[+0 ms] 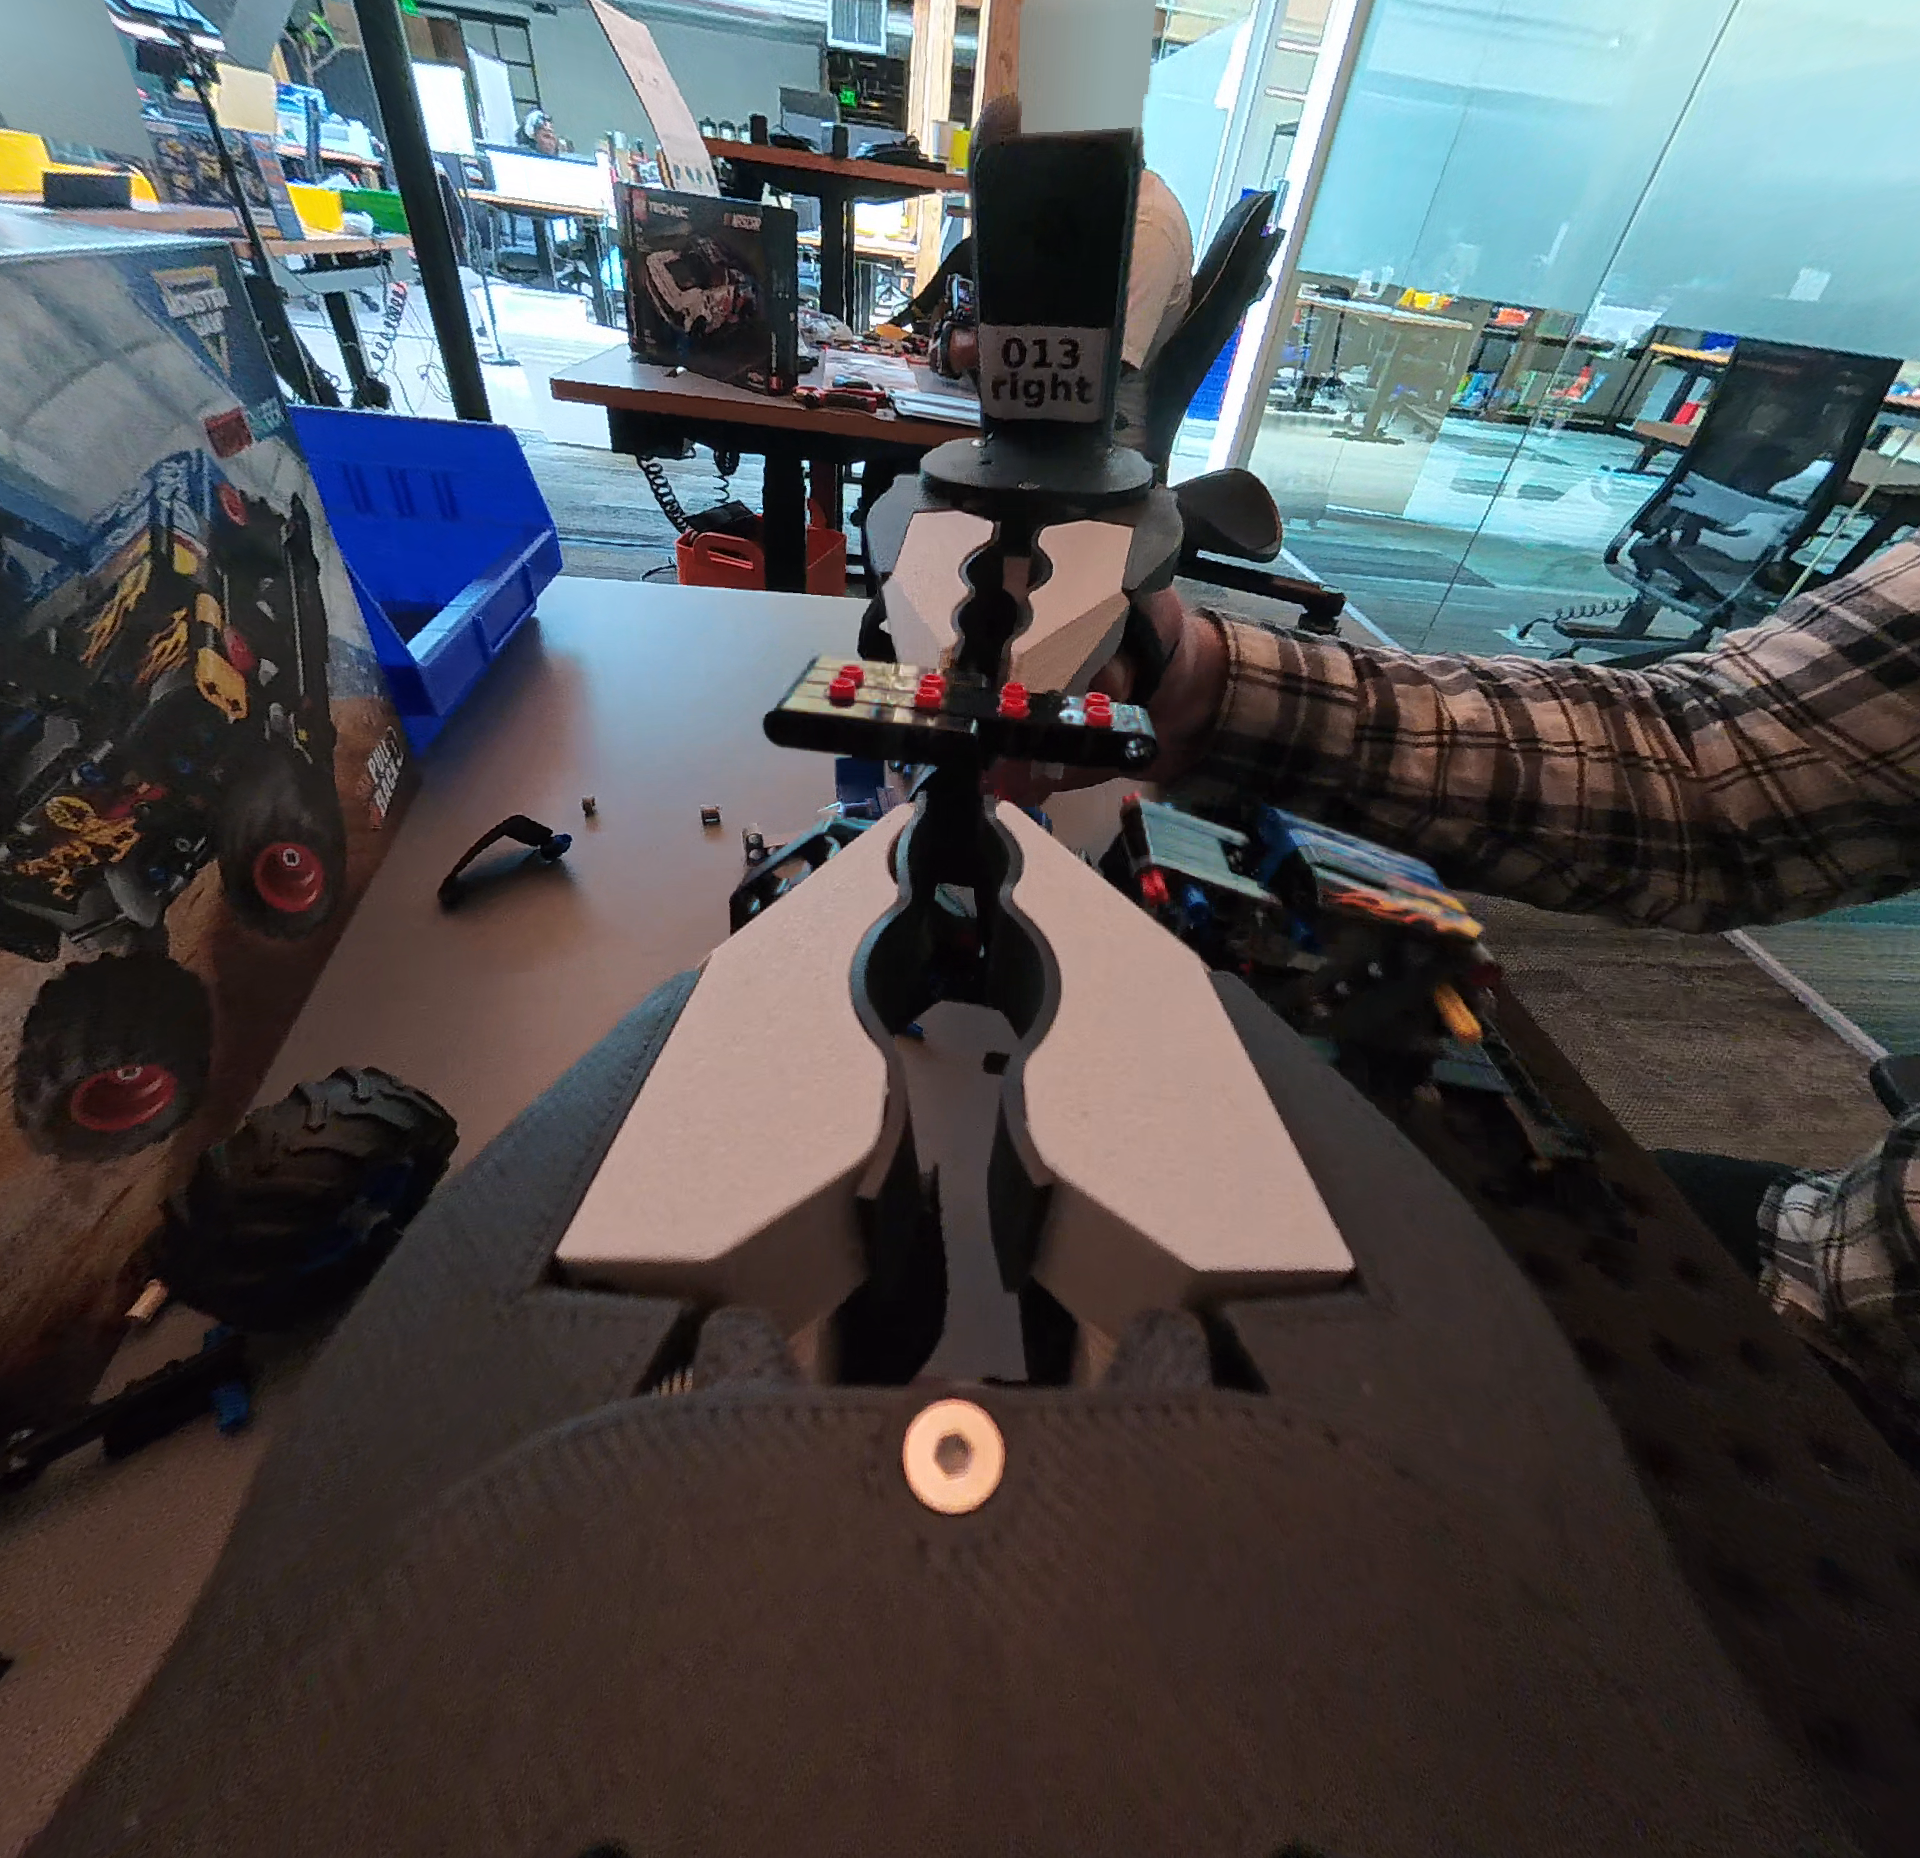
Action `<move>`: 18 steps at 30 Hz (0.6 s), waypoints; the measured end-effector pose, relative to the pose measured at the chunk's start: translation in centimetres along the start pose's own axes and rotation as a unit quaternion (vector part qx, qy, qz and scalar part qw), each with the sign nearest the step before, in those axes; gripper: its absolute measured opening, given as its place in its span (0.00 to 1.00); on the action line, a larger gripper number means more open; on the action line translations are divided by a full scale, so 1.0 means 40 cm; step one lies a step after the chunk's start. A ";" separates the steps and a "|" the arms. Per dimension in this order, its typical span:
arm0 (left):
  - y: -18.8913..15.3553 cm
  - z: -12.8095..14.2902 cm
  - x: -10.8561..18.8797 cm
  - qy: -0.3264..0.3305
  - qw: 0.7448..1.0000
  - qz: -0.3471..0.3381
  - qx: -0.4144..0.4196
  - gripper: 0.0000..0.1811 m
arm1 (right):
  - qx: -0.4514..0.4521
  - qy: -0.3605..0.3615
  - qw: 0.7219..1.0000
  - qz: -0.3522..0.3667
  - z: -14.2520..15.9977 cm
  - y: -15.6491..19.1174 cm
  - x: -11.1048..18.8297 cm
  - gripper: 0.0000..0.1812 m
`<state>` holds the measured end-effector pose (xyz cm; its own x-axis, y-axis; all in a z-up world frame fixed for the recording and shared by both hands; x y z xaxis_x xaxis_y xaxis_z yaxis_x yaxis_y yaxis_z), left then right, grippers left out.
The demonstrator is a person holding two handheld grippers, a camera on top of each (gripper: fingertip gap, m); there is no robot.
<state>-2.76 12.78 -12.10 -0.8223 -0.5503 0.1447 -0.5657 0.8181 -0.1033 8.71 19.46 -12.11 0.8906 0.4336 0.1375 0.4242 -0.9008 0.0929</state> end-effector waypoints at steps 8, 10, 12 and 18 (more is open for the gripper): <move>0.039 0.006 0.081 -0.015 0.999 -0.045 0.011 0.00 | -0.019 -0.008 0.999 0.032 0.017 -0.038 0.089 0.02; 0.019 -0.001 0.034 0.001 0.999 -0.031 -0.005 0.00 | -0.014 0.015 0.999 0.030 0.024 -0.034 0.054 0.02; 0.014 0.006 0.007 0.009 1.000 -0.015 0.016 0.13 | -0.011 0.018 0.999 0.034 0.024 -0.033 0.040 0.02; 0.014 0.009 -0.042 0.019 0.999 -0.038 0.007 0.15 | -0.008 0.006 1.000 0.019 0.017 -0.022 0.026 0.02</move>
<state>-1.71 14.12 -12.74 -0.7740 -0.6040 0.1900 -0.6277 0.7713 -0.1051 9.38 20.68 -12.72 0.9042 0.3991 0.1523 0.3869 -0.9162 0.1040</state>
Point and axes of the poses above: each gripper's, where its closed fingertips meet, x back along the fingers, z out of its underside, y = z × x across the jaws, the point moved 6 cm from there along x, back along the fingers, and after that the axes turned 2 degrees about y, right-handed, at the moved point
